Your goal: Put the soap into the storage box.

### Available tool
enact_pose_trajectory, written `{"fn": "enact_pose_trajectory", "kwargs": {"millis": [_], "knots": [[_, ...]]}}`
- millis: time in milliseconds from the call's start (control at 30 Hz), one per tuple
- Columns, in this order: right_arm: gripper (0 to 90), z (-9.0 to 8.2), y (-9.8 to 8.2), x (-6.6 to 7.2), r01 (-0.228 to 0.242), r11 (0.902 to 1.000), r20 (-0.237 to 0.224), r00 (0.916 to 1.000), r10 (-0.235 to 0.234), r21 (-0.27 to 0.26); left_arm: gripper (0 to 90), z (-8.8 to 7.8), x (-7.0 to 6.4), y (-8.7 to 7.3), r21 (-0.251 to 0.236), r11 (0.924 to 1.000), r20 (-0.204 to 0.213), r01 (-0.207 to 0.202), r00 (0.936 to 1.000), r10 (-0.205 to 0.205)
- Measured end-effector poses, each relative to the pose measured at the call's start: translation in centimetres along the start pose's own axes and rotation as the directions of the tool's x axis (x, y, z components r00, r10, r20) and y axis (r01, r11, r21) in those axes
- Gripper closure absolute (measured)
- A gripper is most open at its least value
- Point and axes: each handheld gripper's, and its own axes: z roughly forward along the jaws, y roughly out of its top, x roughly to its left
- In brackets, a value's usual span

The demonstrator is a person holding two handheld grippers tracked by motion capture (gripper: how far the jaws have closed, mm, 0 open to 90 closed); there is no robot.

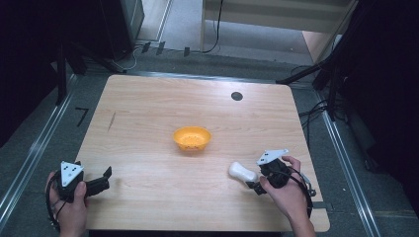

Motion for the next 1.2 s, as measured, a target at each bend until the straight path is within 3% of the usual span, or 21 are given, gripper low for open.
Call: {"fn": "enact_pose_trajectory", "kwargs": {"millis": [233, 533, 800, 1033, 1200], "knots": [[18.5, 1.4, 1.4, 0.3, 0.024, 0.9982, -0.004, 0.9997, -0.024, 0.055, 0.0, 0.0, 0.1, 0.0, -0.005, 1.0000, 0.006, 0.006, 1.0000, -0.006], [24.7, 2.7, 2.0, 0.1, 0.013, 0.9948, -0.037, 0.9993, -0.009, 0.101, 0.0, 0.0, 0.1, 0.0, -0.003, 1.0000, 0.003, 0.006, 1.0000, -0.006], [29.7, 3.2, 2.3, 0.0, 0.017, 0.9938, -0.050, 0.9987, -0.011, 0.110, 0.0, 0.0, 0.1, 0.0, -0.003, 1.0000, 0.002, 0.007, 1.0000, -0.007], [39.4, 3.8, 2.7, 0.2, 0.016, 0.9926, -0.073, 0.9973, -0.007, 0.120, 0.0, 0.0, 0.1, 0.0, -0.004, 1.0000, 0.002, 0.009, 1.0000, -0.009], [43.4, 4.1, 2.8, 0.3, 0.020, 0.9912, -0.058, 0.9982, -0.013, 0.130, 0.0, 0.0, 0.1, 0.0, -0.003, 1.0000, 0.003, 0.007, 1.0000, -0.007]]}}
